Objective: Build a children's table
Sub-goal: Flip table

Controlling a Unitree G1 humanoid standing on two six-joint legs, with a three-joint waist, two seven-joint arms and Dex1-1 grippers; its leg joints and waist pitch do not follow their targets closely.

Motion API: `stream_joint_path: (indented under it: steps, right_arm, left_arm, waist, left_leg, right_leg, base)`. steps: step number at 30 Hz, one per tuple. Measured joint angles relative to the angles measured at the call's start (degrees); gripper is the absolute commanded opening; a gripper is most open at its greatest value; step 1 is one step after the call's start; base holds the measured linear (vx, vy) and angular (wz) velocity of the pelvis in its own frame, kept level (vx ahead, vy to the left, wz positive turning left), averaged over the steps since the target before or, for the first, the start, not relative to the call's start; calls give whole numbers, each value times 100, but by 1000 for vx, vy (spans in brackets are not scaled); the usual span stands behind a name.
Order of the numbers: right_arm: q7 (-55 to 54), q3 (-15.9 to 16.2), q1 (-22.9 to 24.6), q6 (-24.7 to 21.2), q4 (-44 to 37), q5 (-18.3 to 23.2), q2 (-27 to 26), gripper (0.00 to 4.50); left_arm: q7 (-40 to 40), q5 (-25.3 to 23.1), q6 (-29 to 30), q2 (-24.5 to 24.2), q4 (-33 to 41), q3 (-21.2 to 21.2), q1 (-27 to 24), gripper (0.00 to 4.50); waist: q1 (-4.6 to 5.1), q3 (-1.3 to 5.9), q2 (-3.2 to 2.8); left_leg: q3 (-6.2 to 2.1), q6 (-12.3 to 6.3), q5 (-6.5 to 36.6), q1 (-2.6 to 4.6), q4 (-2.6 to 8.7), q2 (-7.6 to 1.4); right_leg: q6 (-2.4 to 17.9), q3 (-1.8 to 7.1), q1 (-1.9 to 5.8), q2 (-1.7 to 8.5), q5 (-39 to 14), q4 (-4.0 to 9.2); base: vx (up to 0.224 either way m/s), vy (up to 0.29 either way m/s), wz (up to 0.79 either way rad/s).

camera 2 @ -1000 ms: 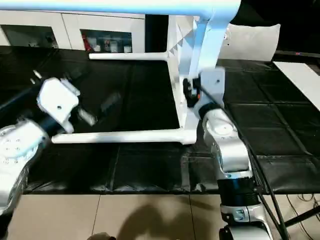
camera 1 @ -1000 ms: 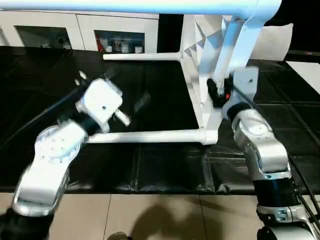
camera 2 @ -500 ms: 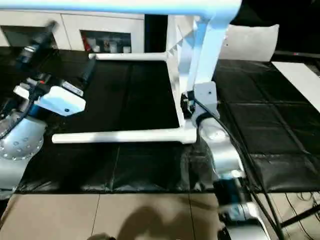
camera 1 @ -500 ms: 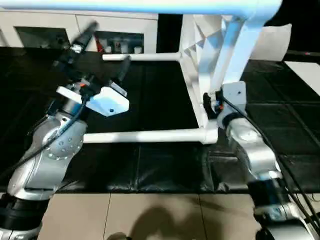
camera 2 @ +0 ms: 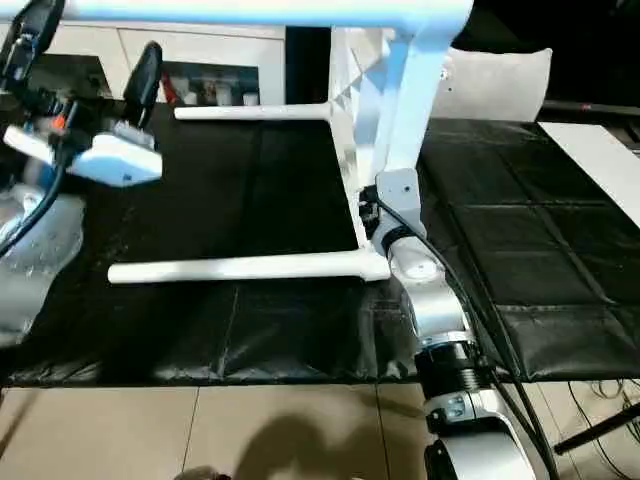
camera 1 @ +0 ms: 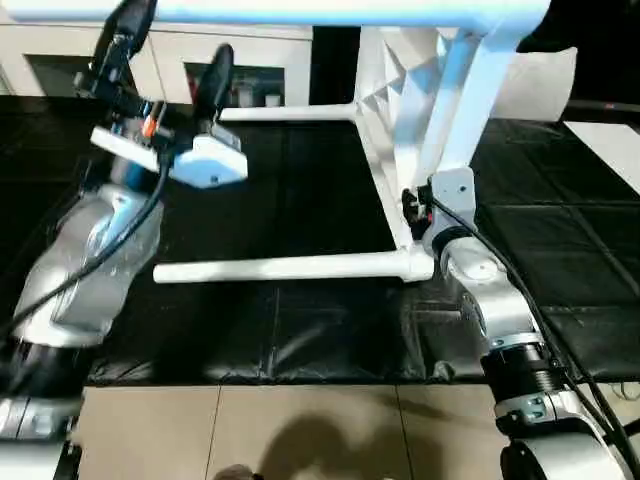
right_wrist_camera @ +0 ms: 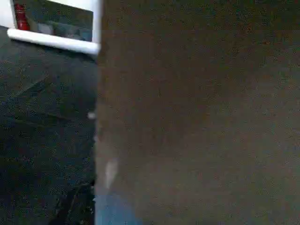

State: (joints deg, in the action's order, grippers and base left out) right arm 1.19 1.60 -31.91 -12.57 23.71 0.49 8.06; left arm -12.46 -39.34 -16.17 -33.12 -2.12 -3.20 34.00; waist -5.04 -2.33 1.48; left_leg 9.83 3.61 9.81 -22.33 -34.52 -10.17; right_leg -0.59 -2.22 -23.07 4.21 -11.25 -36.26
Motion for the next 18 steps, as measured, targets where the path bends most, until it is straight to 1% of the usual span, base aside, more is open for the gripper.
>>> stream_joint_path:
  steps: [1,2,4,5,6,11,12,13,15,16,18]
  right_arm:
    - [11,0,0,5,0,-3,0,207]
    - [25,2,-1,11,0,-8,1,207]
    - [34,8,-1,28,-3,-11,2,205]
    - [40,10,-2,35,-3,-12,7,204]
    - [43,11,-3,41,-3,-14,12,204]
    - [98,30,-2,40,-3,-20,99,204]
    - [118,30,-2,37,-3,-22,117,204]
    - [153,53,-1,21,-15,-33,154,204]
    - [261,117,-2,-70,-61,-63,294,204]
    - [288,111,-3,-101,-81,-63,351,204]
    - [361,119,-25,-241,-170,-67,490,204]
  left_arm:
    - [-33,-7,10,-1,-128,2,141,423]
    - [-55,-6,4,-1,-300,0,320,423]
    - [-84,5,-4,1,-494,-1,494,416]
    - [-97,18,-28,5,-624,-3,559,397]
    - [-103,18,-41,6,-717,-4,605,383]
    - [-146,42,-131,7,-963,-8,734,361]
    - [-145,60,-164,7,-1003,-9,752,349]
    - [-69,168,-206,12,-1057,-13,777,332]
    - [243,502,-307,44,-1145,-28,857,323]
    - [368,585,-323,45,-1143,-40,888,323]
    - [710,783,-278,46,-1121,-45,937,306]
  waist:
    - [2,0,-1]
    - [3,-1,-2]
    - [7,-4,-8]
    - [7,-6,-14]
    - [5,-6,-14]
    - [-6,-7,-14]
    - [-7,-7,-15]
    - [-9,-7,-15]
    - [-27,-9,-18]
    - [-46,-11,-23]
    - [-83,-16,-50]
  left_leg:
    - [0,0,0,0,0,0]
    - [0,0,0,-1,0,0]
    - [0,0,0,-1,1,0]
    - [0,0,0,-1,2,0]
    - [0,0,0,-3,2,0]
    - [0,0,0,-9,1,1]
    - [0,0,0,-9,1,1]
    - [0,0,0,-9,2,0]
    - [0,0,0,-13,1,1]
    - [0,0,0,-14,2,4]
    - [1,-1,0,-15,2,8]
  right_leg:
    - [0,0,0,0,0,0]
    - [0,0,0,0,0,0]
    - [0,1,-1,0,0,1]
    - [0,0,-2,0,0,1]
    - [0,-1,-4,-1,0,1]
    - [0,-1,-6,1,0,2]
    - [0,-1,-6,1,0,2]
    - [0,-1,-6,1,0,2]
    - [0,-2,-8,3,0,2]
    - [0,-3,-9,6,0,3]
    - [0,-1,-10,10,0,3]
  base:
    - [0,0,0]
    - [0,0,0]
    - [0,0,0]
    - [0,0,0]
    - [0,0,0]
    - [0,0,0]
    - [0,0,0]
    - [0,0,0]
    - [0,0,0]
    - [0,0,0]
    - [0,0,0]
